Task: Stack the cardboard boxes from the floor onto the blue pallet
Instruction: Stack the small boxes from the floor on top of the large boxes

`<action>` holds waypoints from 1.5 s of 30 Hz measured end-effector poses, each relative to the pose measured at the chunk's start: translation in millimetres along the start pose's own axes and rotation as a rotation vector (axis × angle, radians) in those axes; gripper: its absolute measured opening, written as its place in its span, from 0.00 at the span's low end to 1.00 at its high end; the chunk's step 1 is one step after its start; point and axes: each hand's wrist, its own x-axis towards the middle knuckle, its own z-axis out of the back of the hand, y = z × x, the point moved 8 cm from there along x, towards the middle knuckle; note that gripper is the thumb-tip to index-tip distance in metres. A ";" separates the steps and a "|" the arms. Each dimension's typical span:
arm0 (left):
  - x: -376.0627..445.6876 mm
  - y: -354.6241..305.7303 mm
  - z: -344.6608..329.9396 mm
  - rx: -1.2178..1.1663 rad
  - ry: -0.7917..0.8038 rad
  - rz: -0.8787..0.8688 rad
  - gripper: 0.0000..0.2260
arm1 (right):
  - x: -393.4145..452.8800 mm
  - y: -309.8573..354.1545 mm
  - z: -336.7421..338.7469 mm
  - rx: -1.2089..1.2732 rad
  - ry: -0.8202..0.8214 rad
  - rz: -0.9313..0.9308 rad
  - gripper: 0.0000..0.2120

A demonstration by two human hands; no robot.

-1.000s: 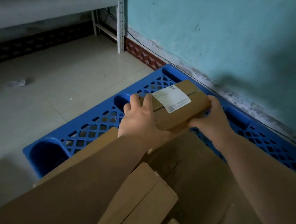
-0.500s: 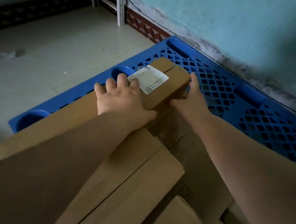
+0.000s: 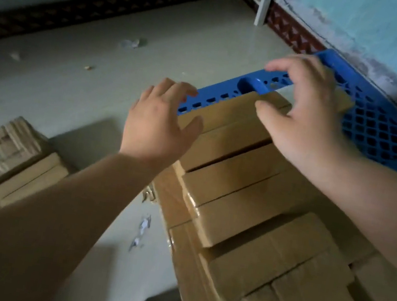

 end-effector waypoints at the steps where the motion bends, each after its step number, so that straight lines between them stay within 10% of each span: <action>1: -17.6 16.0 8.4 -0.007 -0.011 0.032 0.15 | -12.5 21.9 -6.7 0.003 0.010 0.060 0.17; 10: -215.8 124.9 22.6 -0.005 0.079 0.293 0.23 | -217.0 156.6 -116.8 0.411 0.368 0.172 0.16; 15: -341.2 169.5 -27.1 0.022 0.302 0.505 0.20 | -398.2 97.7 -233.5 0.363 0.890 -0.627 0.32; 19: -409.2 188.2 -81.6 0.019 0.473 0.595 0.26 | -531.0 22.8 -274.9 0.213 0.810 -1.299 0.47; 23: -447.4 211.2 -133.4 0.058 0.593 0.684 0.30 | -613.7 -30.7 -304.5 0.307 0.661 -1.499 0.60; 29: -474.6 239.8 -176.2 0.071 0.713 0.812 0.29 | -575.6 -44.1 -323.3 0.241 0.529 -1.128 0.40; 34: -467.2 261.9 -135.5 -0.077 0.432 0.899 0.28 | -516.6 -21.8 -320.2 0.238 0.354 -0.964 0.54; 45: -348.3 217.7 82.9 -0.164 -0.091 0.769 0.42 | -317.4 112.0 -222.7 0.419 0.275 -0.526 0.49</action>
